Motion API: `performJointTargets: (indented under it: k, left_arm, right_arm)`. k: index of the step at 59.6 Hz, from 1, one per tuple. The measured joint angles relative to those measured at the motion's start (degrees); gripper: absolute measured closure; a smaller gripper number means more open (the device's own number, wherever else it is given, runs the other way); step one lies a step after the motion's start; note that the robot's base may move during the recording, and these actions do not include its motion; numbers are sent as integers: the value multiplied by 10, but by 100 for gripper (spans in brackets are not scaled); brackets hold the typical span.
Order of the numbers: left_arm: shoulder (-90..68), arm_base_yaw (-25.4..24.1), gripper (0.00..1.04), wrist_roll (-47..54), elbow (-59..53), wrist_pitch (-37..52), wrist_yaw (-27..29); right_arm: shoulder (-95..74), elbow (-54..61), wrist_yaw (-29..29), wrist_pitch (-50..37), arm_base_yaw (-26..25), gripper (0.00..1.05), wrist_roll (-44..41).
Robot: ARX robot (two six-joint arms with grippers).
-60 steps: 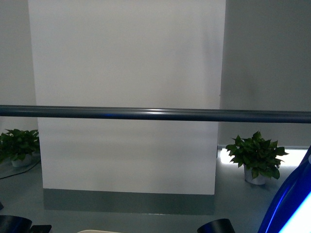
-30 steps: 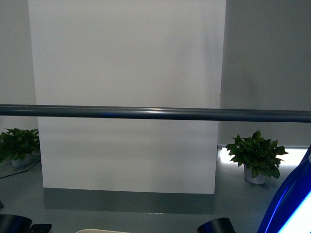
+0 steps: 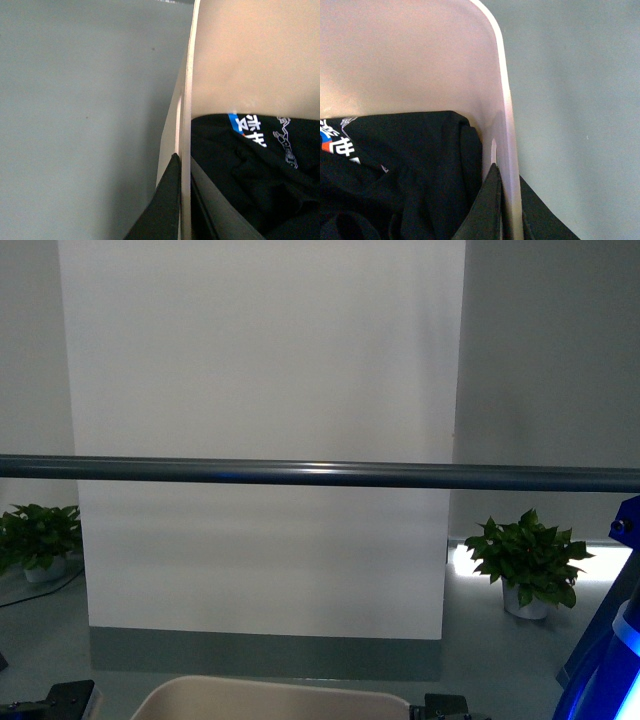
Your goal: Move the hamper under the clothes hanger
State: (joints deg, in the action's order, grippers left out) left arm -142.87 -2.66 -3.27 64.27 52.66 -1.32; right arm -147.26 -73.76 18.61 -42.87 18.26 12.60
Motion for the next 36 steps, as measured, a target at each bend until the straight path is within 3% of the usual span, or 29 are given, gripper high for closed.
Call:
performJointTargets:
  k: [12,36]
  left_arm:
    - [0,1,101,-10,0,9,0]
    - [-2,4,101,-7,-5,-32,-2]
  right_arm:
    - [0,-8,5,-20,0,102,2]
    - [-10,-11,-8,20,5,102,20]
